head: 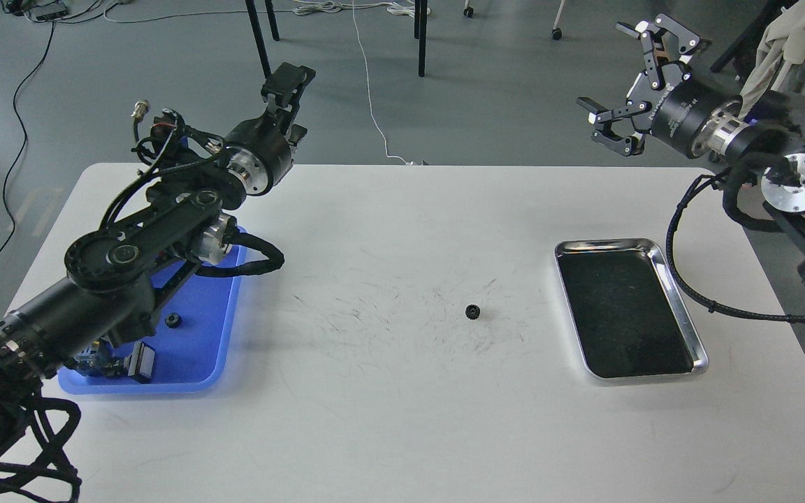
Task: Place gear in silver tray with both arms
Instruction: 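Retract the left arm back above the blue tray, then reach the right gripper down to the black gear on the table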
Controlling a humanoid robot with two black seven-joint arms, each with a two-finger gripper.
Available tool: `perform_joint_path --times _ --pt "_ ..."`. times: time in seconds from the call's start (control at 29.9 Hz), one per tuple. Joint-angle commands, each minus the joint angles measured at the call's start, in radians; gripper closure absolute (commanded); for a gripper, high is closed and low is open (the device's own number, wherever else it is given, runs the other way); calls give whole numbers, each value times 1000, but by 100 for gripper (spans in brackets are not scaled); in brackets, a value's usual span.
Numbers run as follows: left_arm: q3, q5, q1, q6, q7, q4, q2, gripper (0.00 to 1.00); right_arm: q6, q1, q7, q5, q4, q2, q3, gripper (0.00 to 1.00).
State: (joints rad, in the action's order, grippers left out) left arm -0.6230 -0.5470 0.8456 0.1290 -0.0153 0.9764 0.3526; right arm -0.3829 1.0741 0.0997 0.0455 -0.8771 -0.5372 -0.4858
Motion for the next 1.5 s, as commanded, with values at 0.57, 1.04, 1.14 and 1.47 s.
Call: perform_joint_path --times 0.57,1.04,1.14,1.47 --pt "6 220 -72 -164 -9 -22 163 2 -106 494 112 405 -83 394 1000 2" --pt "3 220 -74 -164 -18 -22 161 2 -106 445 107 392 -68 491 1096 3" --pt "3 220 -86 -164 -22 -22 158 2 -106 431 104 393 -57 491 1131 5" --pt "3 220 -97 -164 -32 -22 157 2 -106 394 104 404 -26 494 1141 11"
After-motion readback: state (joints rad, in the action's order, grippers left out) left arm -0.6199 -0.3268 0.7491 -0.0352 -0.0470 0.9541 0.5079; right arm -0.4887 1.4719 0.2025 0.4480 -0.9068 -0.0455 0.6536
